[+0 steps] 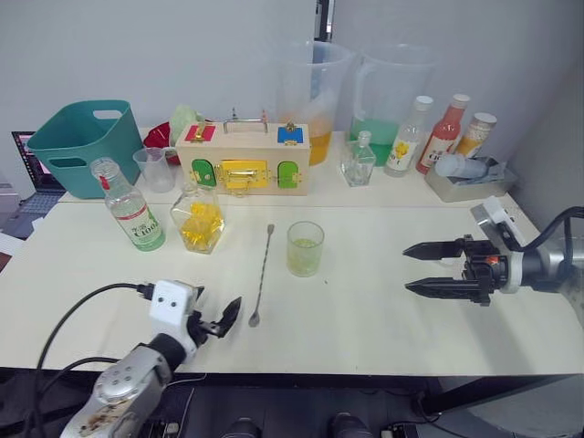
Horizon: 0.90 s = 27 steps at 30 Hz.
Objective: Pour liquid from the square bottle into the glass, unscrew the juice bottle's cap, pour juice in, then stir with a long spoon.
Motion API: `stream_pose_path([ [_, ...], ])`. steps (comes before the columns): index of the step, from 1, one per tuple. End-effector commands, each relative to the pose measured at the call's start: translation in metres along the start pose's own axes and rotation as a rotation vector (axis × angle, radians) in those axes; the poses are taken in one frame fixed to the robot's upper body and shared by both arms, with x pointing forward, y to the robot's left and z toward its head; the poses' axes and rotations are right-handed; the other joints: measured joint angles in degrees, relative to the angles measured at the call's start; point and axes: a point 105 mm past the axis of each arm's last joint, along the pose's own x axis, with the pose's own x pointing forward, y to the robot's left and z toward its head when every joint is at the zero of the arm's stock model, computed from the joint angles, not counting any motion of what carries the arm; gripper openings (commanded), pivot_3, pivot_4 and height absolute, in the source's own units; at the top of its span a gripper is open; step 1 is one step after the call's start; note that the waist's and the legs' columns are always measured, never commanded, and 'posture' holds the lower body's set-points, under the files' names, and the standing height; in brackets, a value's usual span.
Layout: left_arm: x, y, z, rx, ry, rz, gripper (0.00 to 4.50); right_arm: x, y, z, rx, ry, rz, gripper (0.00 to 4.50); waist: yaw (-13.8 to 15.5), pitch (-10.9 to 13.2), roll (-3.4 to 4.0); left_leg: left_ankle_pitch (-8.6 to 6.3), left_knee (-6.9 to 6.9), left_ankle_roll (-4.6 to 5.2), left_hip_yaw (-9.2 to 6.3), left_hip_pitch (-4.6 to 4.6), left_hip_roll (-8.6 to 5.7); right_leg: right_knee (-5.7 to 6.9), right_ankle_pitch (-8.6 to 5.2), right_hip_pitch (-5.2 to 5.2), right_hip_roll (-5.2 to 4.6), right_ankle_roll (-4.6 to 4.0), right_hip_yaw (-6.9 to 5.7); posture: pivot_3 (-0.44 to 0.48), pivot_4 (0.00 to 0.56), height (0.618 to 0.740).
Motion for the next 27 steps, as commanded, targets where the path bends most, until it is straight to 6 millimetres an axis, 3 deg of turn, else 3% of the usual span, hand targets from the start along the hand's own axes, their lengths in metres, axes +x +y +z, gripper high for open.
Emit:
stream_pose_path([
  [1,0.014,-0.003,0.004,0.008,-0.006,0.057,4.47,-0.005,0.005,0.010,-0.044,0.009,-0.011,4.50,0.2,0.0,0.00,0.00,0.02,0.00,0.00,0.00,0.00,0.00,0.00,0.00,0.00,0.00,0.00,0.000,0.150,0.731],
  [6,0.034,-0.006,-0.005,-0.014,0.043,0.085,4.47,-0.008,0.008,0.009,-0.040,0.017,-0.039,4.50,0.2,0.0,0.00,0.00,0.02,0.00,-0.01,0.00,-0.01,0.00,0.00,0.00,0.01,0.00,0.00,0.000,0.150,0.731],
  [12,0.070,-0.016,-0.003,-0.023,0.077,0.095,4.47,-0.014,0.010,0.007,-0.032,0.046,-0.094,4.50,0.3,0.0,0.00,0.00,0.06,0.00,-0.01,-0.05,-0.05,-0.01,0.01,0.02,-0.02,0.02,0.00,0.000,0.150,0.731],
  [19,0.089,-0.027,-0.013,0.051,0.155,0.089,4.47,-0.017,0.012,0.007,-0.040,0.046,-0.138,4.50,0.3,0.0,0.03,0.01,0.04,0.00,-0.05,-0.02,-0.05,0.02,0.01,0.01,0.00,0.02,0.00,0.000,0.150,0.731],
  [27,0.087,-0.023,-0.020,0.081,0.197,0.096,2.02,-0.018,0.011,0.003,-0.051,0.057,-0.175,4.50,0.3,0.0,0.08,0.01,0.05,0.00,-0.06,0.07,-0.07,-0.06,-0.02,0.20,-0.02,0.05,-0.01,0.000,0.150,0.731],
])
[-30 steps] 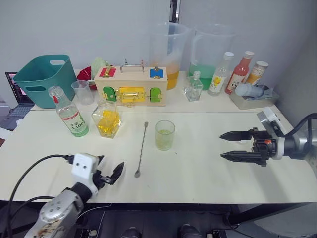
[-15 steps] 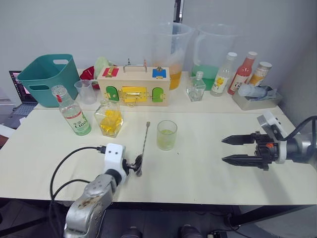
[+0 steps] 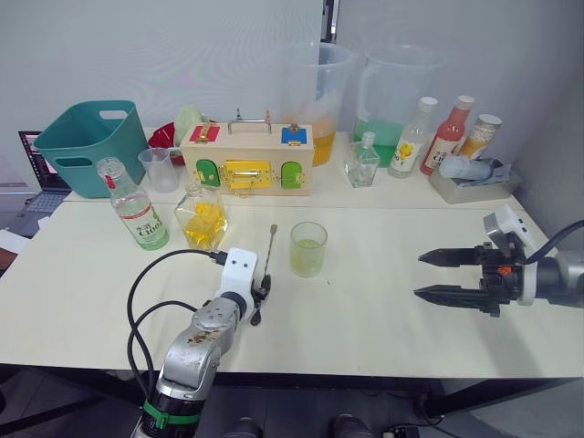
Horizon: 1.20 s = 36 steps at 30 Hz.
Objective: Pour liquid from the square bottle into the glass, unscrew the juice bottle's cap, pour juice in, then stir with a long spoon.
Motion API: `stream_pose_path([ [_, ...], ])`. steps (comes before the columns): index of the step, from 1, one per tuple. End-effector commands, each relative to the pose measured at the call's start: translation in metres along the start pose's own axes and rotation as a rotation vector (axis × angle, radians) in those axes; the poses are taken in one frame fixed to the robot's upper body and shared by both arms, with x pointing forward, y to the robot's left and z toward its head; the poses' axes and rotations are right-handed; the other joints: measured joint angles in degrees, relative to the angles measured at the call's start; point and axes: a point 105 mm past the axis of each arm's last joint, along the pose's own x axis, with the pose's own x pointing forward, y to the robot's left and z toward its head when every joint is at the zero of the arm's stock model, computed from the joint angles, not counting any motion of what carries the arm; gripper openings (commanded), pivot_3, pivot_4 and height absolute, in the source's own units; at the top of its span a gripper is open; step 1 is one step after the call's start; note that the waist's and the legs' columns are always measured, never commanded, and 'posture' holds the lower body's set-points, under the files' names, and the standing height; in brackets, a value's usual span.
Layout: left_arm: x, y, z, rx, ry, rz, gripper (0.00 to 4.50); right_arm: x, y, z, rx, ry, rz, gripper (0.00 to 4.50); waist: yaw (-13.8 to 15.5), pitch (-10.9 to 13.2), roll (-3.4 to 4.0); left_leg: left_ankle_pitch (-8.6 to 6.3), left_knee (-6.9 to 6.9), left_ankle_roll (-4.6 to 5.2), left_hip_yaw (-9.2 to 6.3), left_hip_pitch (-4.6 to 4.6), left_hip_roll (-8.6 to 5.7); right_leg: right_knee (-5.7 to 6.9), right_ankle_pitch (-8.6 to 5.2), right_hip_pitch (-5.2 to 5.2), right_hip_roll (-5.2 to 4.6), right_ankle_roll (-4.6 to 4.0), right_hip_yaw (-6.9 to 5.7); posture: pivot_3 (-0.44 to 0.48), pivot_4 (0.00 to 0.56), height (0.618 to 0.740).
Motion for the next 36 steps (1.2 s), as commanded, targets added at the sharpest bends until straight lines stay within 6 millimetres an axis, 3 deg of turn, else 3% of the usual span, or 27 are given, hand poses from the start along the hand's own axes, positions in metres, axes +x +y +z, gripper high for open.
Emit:
stream_pose_path([
  [1,-0.003,0.000,-0.010,-0.017,0.040,-0.016,1.67,-0.005,0.002,0.010,-0.049,-0.013,-0.017,4.50,0.0,0.0,0.00,0.00,0.00,0.00,0.00,0.01,0.00,0.00,0.00,0.01,0.00,0.00,0.00,0.000,0.150,0.731],
  [6,-0.006,0.017,-0.008,-0.039,0.031,0.012,0.01,-0.002,-0.001,0.007,-0.059,-0.009,-0.031,4.50,0.0,0.0,0.00,0.00,-0.01,0.00,-0.01,0.04,0.00,-0.01,-0.01,0.05,0.00,0.01,-0.01,0.000,0.150,0.731],
  [13,-0.025,0.027,0.018,0.076,-0.106,-0.155,0.01,-0.002,-0.005,0.003,-0.063,0.003,-0.046,4.50,-0.4,0.0,0.01,0.00,-0.08,0.00,0.00,0.10,0.04,-0.01,-0.02,0.04,0.05,0.00,0.00,0.000,0.150,0.731],
  [18,-0.040,0.051,0.027,0.172,-0.141,-0.258,0.01,0.001,-0.005,-0.001,-0.060,-0.006,-0.046,4.50,-0.2,0.0,0.00,0.00,-0.07,0.00,0.00,0.04,0.05,-0.05,-0.02,0.01,0.04,0.00,-0.02,0.000,0.150,0.731],
  [25,-0.048,0.063,0.003,0.364,-0.052,-0.375,0.01,0.005,-0.003,-0.005,-0.040,-0.039,-0.053,4.50,-0.2,0.0,0.02,0.00,-0.10,0.00,0.02,0.02,0.05,-0.14,-0.02,0.01,0.02,0.00,-0.03,0.000,0.150,0.731],
  [33,-0.053,0.082,-0.017,0.385,0.042,-0.398,0.01,0.003,0.001,-0.013,-0.020,-0.051,-0.079,4.50,-0.2,0.0,0.03,-0.01,-0.10,0.01,0.01,0.00,0.06,-0.15,-0.03,0.00,0.01,0.01,-0.03,0.000,0.150,0.731],
  [36,-0.053,0.083,-0.021,0.375,0.056,-0.411,0.93,0.005,0.002,-0.013,-0.021,-0.063,-0.082,4.50,-0.4,0.0,0.04,-0.01,-0.13,0.01,0.02,0.04,0.08,-0.14,-0.03,0.00,0.02,0.01,-0.03,0.000,0.150,0.731],
])
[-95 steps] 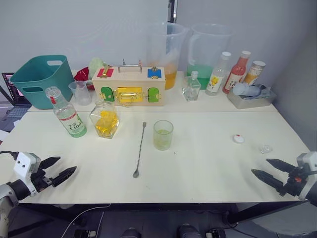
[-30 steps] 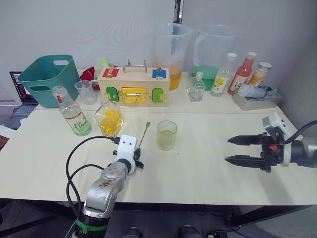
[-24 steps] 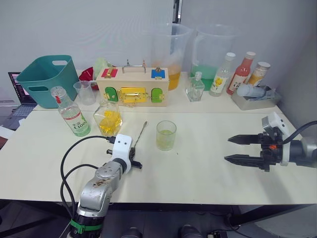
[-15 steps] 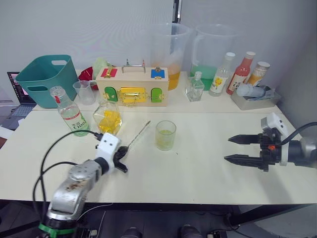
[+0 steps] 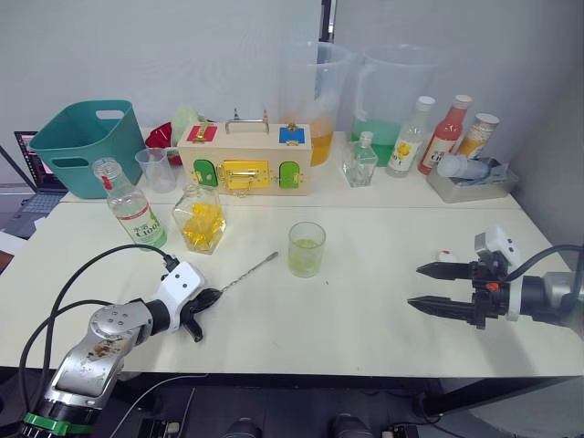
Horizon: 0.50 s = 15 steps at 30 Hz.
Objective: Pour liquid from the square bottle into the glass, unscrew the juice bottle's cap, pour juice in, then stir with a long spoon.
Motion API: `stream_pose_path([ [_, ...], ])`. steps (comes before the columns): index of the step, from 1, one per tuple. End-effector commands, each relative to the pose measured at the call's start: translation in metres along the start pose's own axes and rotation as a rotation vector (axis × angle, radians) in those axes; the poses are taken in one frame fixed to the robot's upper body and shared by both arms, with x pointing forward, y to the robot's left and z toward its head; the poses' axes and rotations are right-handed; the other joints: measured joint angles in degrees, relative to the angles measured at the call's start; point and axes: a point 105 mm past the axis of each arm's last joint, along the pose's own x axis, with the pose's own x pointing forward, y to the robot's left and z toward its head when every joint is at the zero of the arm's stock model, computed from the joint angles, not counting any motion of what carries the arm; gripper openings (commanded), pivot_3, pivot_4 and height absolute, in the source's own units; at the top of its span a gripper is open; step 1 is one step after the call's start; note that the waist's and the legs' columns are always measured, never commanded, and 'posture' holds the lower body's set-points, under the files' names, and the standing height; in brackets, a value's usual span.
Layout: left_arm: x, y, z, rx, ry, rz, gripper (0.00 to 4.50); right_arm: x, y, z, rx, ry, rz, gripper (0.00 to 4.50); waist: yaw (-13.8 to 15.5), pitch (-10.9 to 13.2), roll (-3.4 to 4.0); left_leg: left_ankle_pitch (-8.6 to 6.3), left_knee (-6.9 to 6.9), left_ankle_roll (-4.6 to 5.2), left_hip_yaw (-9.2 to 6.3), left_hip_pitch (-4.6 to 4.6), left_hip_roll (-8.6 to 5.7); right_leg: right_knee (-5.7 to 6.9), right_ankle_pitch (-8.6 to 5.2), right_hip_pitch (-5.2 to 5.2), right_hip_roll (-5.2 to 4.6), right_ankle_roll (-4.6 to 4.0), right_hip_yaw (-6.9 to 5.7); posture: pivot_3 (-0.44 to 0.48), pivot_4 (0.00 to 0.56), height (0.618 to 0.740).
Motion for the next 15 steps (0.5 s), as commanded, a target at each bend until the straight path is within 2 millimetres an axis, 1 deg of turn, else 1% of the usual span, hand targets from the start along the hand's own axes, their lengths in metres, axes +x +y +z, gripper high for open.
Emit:
stream_pose_path([
  [1,-0.004,0.003,-0.001,0.002,0.003,-0.007,1.27,-0.003,0.004,0.017,-0.068,-0.056,-0.005,4.50,-0.1,0.0,0.01,0.00,-0.02,0.00,0.00,0.02,0.00,0.01,0.00,0.00,0.01,0.00,0.01,0.000,0.150,0.731],
  [4,-0.007,0.008,0.012,-0.046,-0.041,-0.046,2.22,-0.001,0.005,0.019,-0.073,-0.069,-0.003,4.50,-0.1,0.0,0.00,0.00,-0.02,0.00,0.00,0.01,0.01,0.01,0.00,0.00,0.01,0.00,0.00,0.000,0.150,0.731],
  [5,-0.009,0.010,0.018,-0.066,-0.056,-0.069,2.62,0.000,0.005,0.020,-0.072,-0.084,-0.003,4.50,-0.1,0.0,0.00,0.00,-0.02,0.00,0.00,0.00,0.00,0.01,0.00,0.00,0.01,0.00,0.00,0.000,0.150,0.731],
  [6,-0.010,0.012,0.024,-0.077,-0.063,-0.089,2.87,0.002,0.005,0.021,-0.069,-0.099,-0.005,4.50,-0.1,0.0,-0.02,0.00,-0.01,0.00,0.00,-0.02,0.01,0.01,0.00,0.00,0.01,0.00,-0.01,0.000,0.150,0.731],
  [9,-0.010,0.021,0.040,-0.094,-0.069,-0.122,2.87,0.009,0.009,0.017,-0.064,-0.108,-0.004,4.50,0.0,0.0,-0.04,0.00,0.00,0.00,-0.05,-0.06,0.00,0.02,0.00,-0.02,0.01,0.00,-0.06,0.000,0.150,0.731],
  [10,-0.010,0.022,0.041,-0.092,-0.061,-0.133,2.87,0.010,0.010,0.016,-0.061,-0.112,-0.002,4.50,0.0,0.0,-0.04,0.00,0.01,0.00,-0.04,-0.07,0.00,0.02,0.00,-0.02,0.00,0.01,-0.06,0.000,0.150,0.731],
  [13,-0.007,0.022,0.039,-0.062,-0.012,-0.160,2.87,0.012,0.012,0.015,-0.059,-0.117,-0.006,4.50,-0.1,0.0,-0.03,0.00,0.00,0.00,-0.03,-0.06,-0.02,0.02,-0.02,-0.02,-0.02,0.03,-0.05,0.000,0.150,0.731],
  [14,-0.006,0.022,0.036,-0.056,0.008,-0.168,2.87,0.012,0.013,0.014,-0.059,-0.119,-0.010,4.50,-0.1,0.0,-0.03,0.00,-0.02,0.00,-0.03,-0.05,-0.02,0.03,-0.02,-0.04,-0.02,0.03,-0.05,0.000,0.150,0.731],
  [15,-0.006,0.019,0.029,-0.044,0.049,-0.191,2.87,0.011,0.013,0.014,-0.058,-0.122,-0.014,4.50,-0.2,0.0,-0.03,0.00,-0.02,0.00,-0.03,-0.05,-0.01,0.04,-0.02,-0.07,-0.01,0.03,-0.04,0.000,0.150,0.731],
])
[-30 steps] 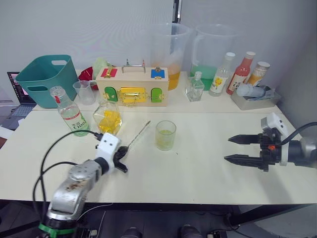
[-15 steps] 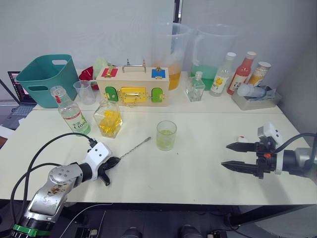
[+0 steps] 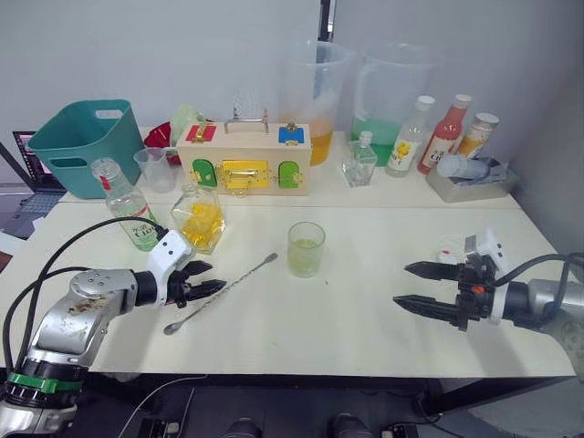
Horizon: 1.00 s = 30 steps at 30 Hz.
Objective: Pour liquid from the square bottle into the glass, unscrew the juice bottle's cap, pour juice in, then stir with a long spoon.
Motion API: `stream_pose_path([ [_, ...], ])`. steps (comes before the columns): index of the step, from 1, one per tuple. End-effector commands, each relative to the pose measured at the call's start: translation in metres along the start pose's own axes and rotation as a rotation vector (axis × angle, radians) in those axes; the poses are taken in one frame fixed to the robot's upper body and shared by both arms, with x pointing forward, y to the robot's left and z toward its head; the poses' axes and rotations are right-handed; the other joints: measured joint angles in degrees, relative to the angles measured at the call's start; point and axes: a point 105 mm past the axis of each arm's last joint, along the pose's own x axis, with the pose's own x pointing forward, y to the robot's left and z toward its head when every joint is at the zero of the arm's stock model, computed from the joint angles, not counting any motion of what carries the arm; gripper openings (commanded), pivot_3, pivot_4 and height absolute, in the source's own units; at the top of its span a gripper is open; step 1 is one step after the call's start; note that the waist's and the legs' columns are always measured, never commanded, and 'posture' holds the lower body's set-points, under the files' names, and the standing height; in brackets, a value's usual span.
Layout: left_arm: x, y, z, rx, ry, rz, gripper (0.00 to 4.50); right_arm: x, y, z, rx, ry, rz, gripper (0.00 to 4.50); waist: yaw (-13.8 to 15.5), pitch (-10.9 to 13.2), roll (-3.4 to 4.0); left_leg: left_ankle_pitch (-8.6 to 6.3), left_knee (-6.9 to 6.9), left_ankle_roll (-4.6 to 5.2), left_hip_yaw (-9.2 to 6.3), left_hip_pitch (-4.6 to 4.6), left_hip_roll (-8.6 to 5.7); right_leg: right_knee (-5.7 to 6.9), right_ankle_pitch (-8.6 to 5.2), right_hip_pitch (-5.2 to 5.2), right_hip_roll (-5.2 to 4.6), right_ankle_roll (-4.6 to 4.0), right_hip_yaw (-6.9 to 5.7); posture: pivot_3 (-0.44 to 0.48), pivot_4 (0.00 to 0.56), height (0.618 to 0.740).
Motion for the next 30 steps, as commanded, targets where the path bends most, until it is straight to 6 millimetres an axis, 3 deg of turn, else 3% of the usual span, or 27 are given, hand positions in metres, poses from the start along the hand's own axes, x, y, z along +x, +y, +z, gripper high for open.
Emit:
stream_pose_path([
  [1,0.001,-0.005,-0.013,0.031,0.098,-0.057,2.87,-0.003,0.004,0.010,-0.049,-0.040,-0.013,4.50,-0.1,0.0,0.00,0.00,0.00,0.00,0.00,-0.03,0.00,0.04,0.00,-0.06,0.01,0.00,0.00,0.000,0.150,0.731],
  [10,0.008,-0.011,-0.041,-0.005,0.248,-0.074,2.87,-0.004,0.004,0.006,-0.046,-0.051,-0.037,4.50,-0.1,0.0,0.02,0.00,0.00,0.00,0.04,-0.14,0.00,0.11,0.00,-0.23,0.01,-0.01,0.04,0.000,0.150,0.731],
  [15,0.010,-0.016,-0.048,0.003,0.285,-0.087,1.38,-0.003,0.004,0.006,-0.048,-0.048,-0.043,4.50,-0.2,-0.1,0.09,0.00,0.00,0.00,0.06,-0.06,0.01,0.12,0.00,-0.17,0.01,-0.01,0.05,0.000,0.150,0.731],
  [19,0.008,-0.007,-0.046,0.008,0.282,-0.034,0.03,-0.002,0.002,0.008,-0.053,-0.046,-0.043,4.50,-0.1,-0.1,0.11,0.00,0.00,0.00,0.06,-0.06,0.00,0.13,0.00,-0.17,0.01,-0.01,0.06,0.000,0.150,0.731],
  [25,0.001,0.008,-0.034,-0.002,0.228,0.033,0.03,0.002,0.003,0.009,-0.032,-0.051,-0.027,4.50,-0.2,-0.1,0.14,0.00,0.00,0.00,0.06,-0.05,0.01,0.13,0.00,-0.18,0.02,-0.01,0.06,0.000,0.150,0.731],
  [30,-0.007,0.024,-0.001,-0.007,0.069,0.116,0.03,0.005,0.004,0.014,-0.027,-0.063,-0.004,4.50,-0.2,-0.1,0.10,0.00,0.01,0.00,0.06,-0.12,0.02,0.17,0.00,-0.26,0.03,-0.02,0.06,0.000,0.150,0.731],
])
